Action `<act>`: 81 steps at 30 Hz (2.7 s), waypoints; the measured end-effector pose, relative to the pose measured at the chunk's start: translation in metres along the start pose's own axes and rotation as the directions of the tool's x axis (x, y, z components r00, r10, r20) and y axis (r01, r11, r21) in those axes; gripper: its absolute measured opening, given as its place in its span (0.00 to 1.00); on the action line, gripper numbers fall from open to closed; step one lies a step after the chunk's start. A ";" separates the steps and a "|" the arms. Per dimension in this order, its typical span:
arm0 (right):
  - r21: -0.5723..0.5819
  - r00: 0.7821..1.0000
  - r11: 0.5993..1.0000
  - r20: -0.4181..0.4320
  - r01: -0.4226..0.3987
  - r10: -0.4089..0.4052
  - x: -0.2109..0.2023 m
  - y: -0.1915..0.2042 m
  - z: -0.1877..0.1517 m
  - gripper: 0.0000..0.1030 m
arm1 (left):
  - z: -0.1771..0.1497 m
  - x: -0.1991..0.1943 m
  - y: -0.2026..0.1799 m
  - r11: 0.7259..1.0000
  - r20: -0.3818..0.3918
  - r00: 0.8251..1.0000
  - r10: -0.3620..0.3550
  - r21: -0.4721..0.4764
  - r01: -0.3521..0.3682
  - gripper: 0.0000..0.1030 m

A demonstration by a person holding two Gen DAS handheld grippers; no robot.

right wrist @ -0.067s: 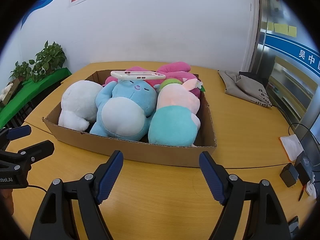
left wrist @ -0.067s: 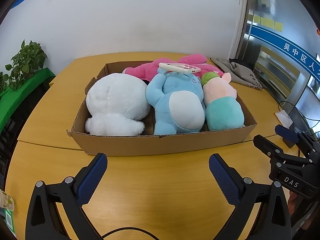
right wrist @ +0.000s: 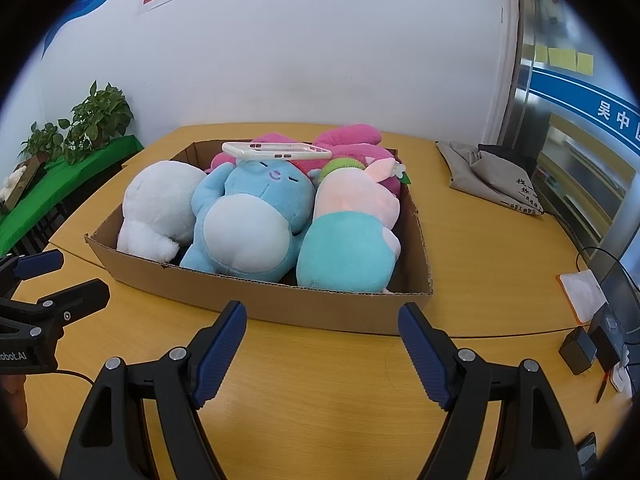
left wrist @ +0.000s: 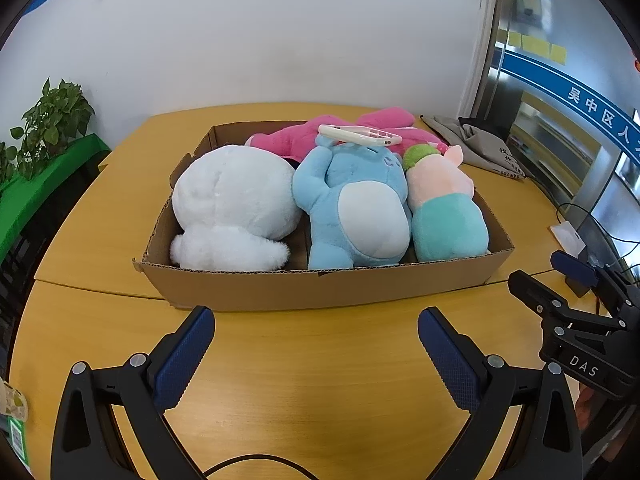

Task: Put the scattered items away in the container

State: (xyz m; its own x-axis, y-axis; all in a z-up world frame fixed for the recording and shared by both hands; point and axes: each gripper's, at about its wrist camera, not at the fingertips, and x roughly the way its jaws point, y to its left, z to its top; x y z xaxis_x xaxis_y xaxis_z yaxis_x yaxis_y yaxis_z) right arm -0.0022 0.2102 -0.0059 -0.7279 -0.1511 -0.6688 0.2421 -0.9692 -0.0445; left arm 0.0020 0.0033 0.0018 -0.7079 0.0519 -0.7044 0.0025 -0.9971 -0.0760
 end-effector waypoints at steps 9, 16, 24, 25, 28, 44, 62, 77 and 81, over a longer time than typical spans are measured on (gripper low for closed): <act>-0.001 1.000 1.000 0.003 0.007 -0.007 0.000 0.003 0.001 0.76 | 0.001 0.003 0.004 1.000 -0.036 0.999 -0.015 -0.015 0.014 1.00; -0.007 1.000 1.000 0.016 0.000 0.000 -0.005 0.004 0.003 0.76 | -0.001 0.001 0.004 1.000 -0.022 1.000 -0.012 -0.014 0.011 1.00; -0.016 1.000 1.000 0.018 -0.001 0.001 -0.007 0.006 0.002 0.76 | -0.001 -0.002 0.003 1.000 -0.019 1.000 -0.016 -0.011 0.016 1.00; -0.015 1.000 1.000 0.019 0.000 0.000 -0.006 0.007 0.002 0.76 | -0.001 -0.002 0.003 1.000 -0.019 1.000 -0.016 -0.010 0.016 1.00; -0.010 1.000 1.000 0.019 -0.002 0.002 -0.007 0.006 0.001 0.76 | -0.001 -0.002 0.003 1.000 -0.023 1.000 -0.017 -0.012 0.016 1.00; -0.026 0.985 0.995 -0.144 -0.099 0.094 0.049 -0.096 -0.073 0.76 | -0.063 0.046 0.122 1.000 -0.180 0.984 0.012 0.024 -0.008 1.00; -0.089 0.968 0.983 -0.207 -0.162 0.141 0.087 -0.196 -0.128 1.00 | -0.094 0.086 0.231 0.991 -0.148 0.989 -0.023 0.129 0.042 1.00; -0.267 0.928 0.899 -0.240 -0.346 0.286 0.099 -0.192 -0.112 1.00 | -0.107 0.073 0.216 0.991 -0.148 0.989 -0.022 0.131 0.041 1.00; -0.278 0.923 0.890 -0.244 -0.362 0.299 0.101 -0.189 -0.109 1.00 | -0.114 0.066 0.210 0.991 -0.148 0.989 -0.021 0.131 0.041 1.00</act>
State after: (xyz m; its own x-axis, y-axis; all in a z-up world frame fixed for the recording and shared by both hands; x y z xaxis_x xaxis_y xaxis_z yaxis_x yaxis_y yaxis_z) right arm -0.0515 0.3991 -0.1463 -0.4428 -0.3818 -0.8113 0.6570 -0.7539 -0.0038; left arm 0.0365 -0.1966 -0.1415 -0.5956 0.0809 -0.7992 -0.1191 -0.9928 -0.0117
